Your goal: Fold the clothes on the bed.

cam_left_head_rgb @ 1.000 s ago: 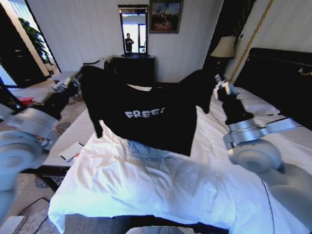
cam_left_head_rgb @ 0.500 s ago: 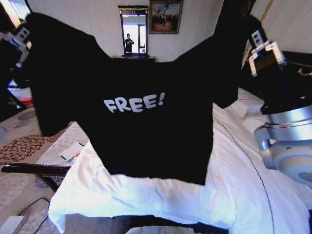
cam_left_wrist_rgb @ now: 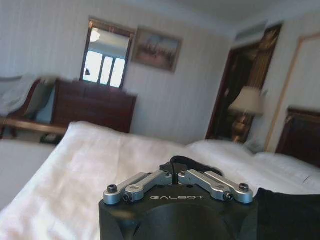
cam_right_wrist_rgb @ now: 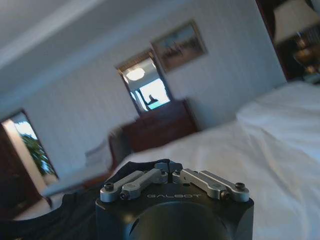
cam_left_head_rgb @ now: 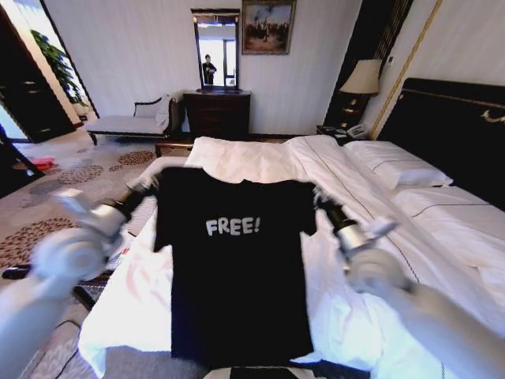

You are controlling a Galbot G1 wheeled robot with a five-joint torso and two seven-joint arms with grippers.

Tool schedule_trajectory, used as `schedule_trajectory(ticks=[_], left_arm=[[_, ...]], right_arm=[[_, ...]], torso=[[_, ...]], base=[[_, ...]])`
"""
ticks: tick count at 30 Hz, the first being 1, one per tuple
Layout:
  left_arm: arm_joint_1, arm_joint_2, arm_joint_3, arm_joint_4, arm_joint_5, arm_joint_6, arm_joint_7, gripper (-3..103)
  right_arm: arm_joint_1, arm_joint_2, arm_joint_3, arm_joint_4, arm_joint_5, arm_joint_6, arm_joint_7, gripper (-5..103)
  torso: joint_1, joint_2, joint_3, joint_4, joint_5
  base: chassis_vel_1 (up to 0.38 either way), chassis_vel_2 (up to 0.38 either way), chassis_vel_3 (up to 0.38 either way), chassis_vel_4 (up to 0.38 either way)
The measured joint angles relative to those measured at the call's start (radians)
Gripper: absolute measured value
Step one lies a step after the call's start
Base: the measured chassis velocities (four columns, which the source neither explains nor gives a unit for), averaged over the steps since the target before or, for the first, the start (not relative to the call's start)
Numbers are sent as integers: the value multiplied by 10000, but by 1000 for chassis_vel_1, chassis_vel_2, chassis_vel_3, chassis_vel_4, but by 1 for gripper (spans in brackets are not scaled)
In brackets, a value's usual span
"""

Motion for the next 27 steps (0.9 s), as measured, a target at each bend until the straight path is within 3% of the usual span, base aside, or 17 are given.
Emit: schedule_trajectory(ticks=[1,2,4,7,12,20,27], left_arm=[[-930,-762,1166,1104,683,-56,101,0],[-1173,-1032,1446,1496,859,-74,129,0],[-1329,-1211,1603,1795,973,-83,158,0],[-2024,-2262,2186,3360,1621,-214,268,0],[-2588,-3246,2495,4612,1981,-342,384,0],[-3712,-4386,2873,6694,2563,-661,744,0],[-4188,-4807,2820,7801,2911,-867,1110,0]], right_arm=[[676,714,-733,-1222,-277,7,-97,0],[838,872,-874,-1476,-345,18,-124,0],[973,992,-983,-1688,-401,29,-144,0],[1664,1640,-1466,-3075,-814,176,-353,0],[2336,2344,-1798,-4792,-1271,378,-531,0],[3278,3311,-1937,-6854,-1646,664,-782,0],[3627,3818,-1807,-7928,-1740,859,-980,0]], torso=[[0,0,-1,1,5],[-2,0,-2,-2,1],[-3,0,-3,-3,4],[-3,0,-2,0,0],[-2,0,-2,-1,4],[-4,1,-4,0,3],[-3,2,-5,0,3]], base=[[0,0,0,0],[0,0,0,0],[0,0,0,0],[0,0,0,0],[0,0,0,0],[0,0,0,0],[0,0,0,0]])
